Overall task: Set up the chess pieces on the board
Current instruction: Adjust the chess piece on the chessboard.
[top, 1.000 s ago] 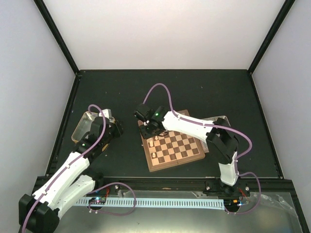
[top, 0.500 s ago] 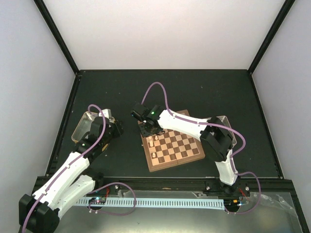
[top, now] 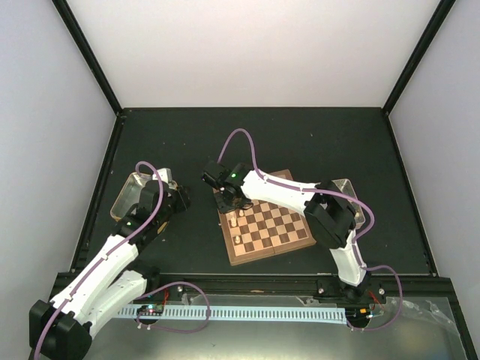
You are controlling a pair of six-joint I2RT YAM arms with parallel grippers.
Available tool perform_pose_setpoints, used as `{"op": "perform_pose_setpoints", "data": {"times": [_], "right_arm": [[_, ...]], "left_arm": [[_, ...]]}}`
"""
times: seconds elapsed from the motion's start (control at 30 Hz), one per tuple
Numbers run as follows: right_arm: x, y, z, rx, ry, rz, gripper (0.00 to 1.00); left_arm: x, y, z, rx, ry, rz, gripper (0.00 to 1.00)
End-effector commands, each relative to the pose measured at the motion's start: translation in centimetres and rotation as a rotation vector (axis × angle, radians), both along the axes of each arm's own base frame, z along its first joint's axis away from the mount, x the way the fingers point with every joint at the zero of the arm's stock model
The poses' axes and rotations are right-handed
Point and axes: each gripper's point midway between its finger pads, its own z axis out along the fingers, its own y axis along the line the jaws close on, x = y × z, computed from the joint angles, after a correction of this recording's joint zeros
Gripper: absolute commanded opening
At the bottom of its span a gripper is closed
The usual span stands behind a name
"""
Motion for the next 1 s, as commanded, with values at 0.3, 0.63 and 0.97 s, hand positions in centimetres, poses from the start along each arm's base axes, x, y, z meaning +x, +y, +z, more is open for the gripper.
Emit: {"op": "perform_pose_setpoints", "data": {"times": [0.3, 0.63, 0.97], "right_arm": [[1.2, 1.1, 0.9, 0.029, -0.051, 0.005, 0.09], [1.7, 1.2, 0.5, 0.006, -0.066, 0.007, 0.10], [1.6, 1.2, 0.9, 0.003, -0.059, 0.010, 0.23]], "left_arm": [[0.3, 0.5, 0.1, 0.014, -0.021, 0.018, 0.54], [0.3, 0.5, 0.0, 0.019, -0.022, 0.019, 0.54], [0.4, 0.5, 0.0, 0.019, -0.021, 0.019, 0.55]]}}
